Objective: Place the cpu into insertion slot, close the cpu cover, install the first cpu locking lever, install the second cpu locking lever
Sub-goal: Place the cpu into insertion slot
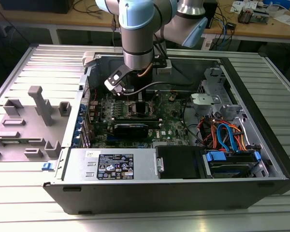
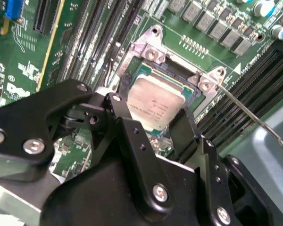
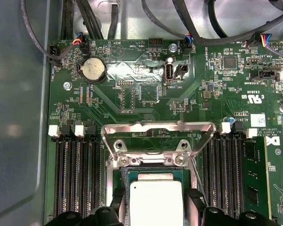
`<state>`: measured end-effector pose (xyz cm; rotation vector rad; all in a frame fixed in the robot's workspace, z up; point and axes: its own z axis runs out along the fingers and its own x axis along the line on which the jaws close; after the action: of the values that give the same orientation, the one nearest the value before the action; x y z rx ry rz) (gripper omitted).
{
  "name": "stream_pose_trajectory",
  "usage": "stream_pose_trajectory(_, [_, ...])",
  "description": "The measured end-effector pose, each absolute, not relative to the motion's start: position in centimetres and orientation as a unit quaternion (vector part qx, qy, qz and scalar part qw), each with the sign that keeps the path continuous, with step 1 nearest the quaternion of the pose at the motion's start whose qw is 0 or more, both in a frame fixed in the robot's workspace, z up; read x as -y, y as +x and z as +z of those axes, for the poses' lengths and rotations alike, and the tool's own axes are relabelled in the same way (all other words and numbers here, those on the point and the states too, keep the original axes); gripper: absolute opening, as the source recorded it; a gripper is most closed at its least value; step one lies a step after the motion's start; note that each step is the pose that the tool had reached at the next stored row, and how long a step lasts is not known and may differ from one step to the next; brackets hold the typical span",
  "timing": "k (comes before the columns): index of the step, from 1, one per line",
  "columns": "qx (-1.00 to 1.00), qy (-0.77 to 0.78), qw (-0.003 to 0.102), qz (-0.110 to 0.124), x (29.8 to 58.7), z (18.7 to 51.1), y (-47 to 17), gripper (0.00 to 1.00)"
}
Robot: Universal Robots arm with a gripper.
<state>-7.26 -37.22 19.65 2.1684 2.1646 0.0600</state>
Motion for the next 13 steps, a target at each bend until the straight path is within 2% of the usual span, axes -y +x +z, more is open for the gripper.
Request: stream_pose_trajectory(13, [-0.706,0.707,0.038,0.02,36.9,19.64,-7.27,0.62])
